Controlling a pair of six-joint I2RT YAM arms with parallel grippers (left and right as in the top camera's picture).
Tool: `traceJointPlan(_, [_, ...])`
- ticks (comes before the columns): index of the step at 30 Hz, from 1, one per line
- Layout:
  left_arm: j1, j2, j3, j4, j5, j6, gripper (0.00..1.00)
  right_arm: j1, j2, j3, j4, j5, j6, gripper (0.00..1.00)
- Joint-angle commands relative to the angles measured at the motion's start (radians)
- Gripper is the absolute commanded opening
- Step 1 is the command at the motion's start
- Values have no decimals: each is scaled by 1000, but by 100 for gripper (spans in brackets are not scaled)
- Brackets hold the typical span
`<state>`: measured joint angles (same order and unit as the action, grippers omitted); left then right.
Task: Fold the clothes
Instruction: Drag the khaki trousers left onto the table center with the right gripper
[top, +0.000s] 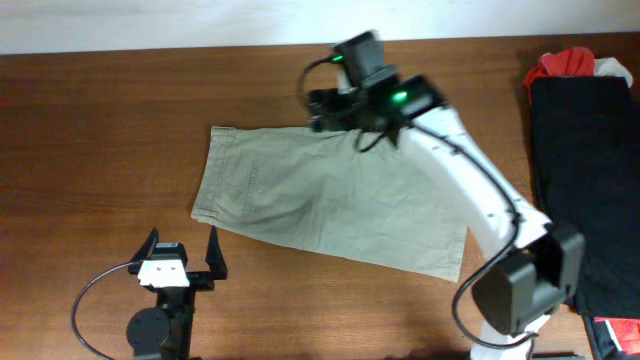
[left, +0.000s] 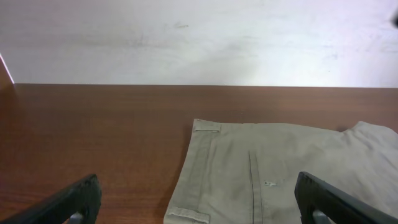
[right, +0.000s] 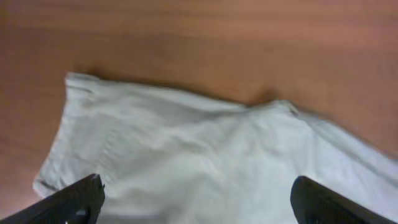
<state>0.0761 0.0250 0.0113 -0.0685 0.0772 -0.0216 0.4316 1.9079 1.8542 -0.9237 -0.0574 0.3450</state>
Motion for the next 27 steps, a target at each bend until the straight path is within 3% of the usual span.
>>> traceJointPlan(1, [5,-5,-2,-7,4,15,99,-42,-15,-3,-61,-168,16,99])
traceJointPlan(13, [5,-5,-2,-7,4,15,99,-46,-15,-3,-146,-202,16,99])
traceJointPlan(27, [5,-5,-2,-7,4,15,99,-46,-41,-3,-46,-239,11,99])
